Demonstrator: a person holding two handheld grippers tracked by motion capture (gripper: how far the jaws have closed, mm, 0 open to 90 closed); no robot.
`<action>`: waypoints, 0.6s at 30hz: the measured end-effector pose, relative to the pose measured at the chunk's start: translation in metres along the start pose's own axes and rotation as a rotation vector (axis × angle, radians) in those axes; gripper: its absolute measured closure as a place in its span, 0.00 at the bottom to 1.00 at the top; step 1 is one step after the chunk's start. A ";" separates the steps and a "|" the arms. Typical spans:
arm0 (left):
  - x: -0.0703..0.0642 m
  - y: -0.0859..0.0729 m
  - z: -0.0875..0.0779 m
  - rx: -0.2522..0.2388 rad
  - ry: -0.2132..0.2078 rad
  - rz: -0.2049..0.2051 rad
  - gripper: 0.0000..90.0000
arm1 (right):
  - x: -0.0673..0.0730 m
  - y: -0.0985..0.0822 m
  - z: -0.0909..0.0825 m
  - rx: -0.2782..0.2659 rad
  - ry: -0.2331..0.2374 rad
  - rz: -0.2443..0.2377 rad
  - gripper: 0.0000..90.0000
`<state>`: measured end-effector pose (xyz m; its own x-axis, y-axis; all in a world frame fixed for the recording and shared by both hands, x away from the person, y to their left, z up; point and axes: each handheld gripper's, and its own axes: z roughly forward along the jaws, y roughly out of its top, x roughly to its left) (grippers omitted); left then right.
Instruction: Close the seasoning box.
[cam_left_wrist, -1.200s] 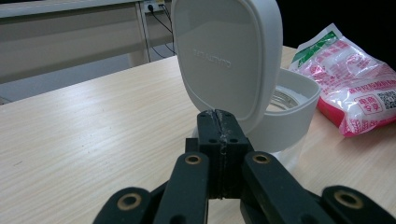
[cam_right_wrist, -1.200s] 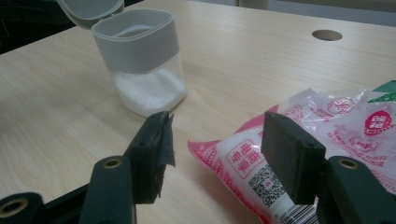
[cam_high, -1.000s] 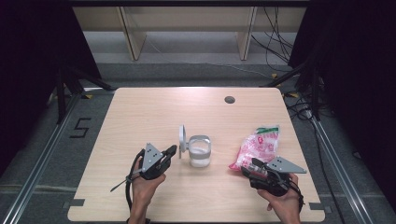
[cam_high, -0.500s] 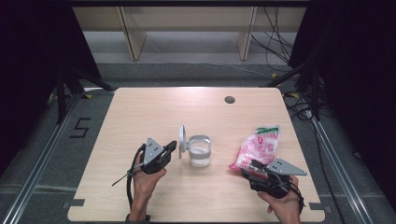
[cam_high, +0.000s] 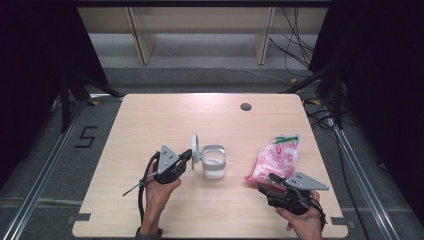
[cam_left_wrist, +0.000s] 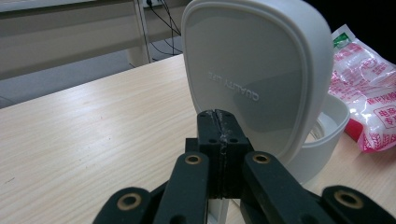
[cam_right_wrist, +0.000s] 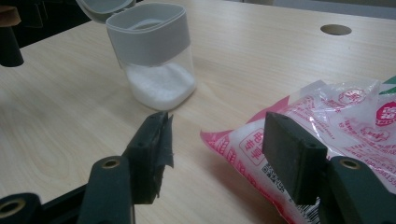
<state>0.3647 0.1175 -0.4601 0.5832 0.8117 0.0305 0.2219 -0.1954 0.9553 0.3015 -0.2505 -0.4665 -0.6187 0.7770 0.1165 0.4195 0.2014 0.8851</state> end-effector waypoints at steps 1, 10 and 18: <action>0.000 0.000 0.000 -0.001 0.001 0.000 0.99 | 0.000 0.000 0.000 0.000 0.000 0.000 0.47; 0.000 0.003 -0.002 -0.014 0.000 -0.003 0.99 | 0.001 -0.002 -0.002 0.002 0.001 -0.006 0.46; -0.001 0.006 -0.004 -0.014 0.002 0.011 0.99 | 0.001 -0.002 -0.003 0.001 -0.004 -0.016 0.46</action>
<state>0.3626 0.1173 -0.4530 0.5842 0.8105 0.0417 0.2042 -0.1966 0.9590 0.2980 -0.2517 -0.4670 -0.6227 0.7759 0.1010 0.4103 0.2139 0.8865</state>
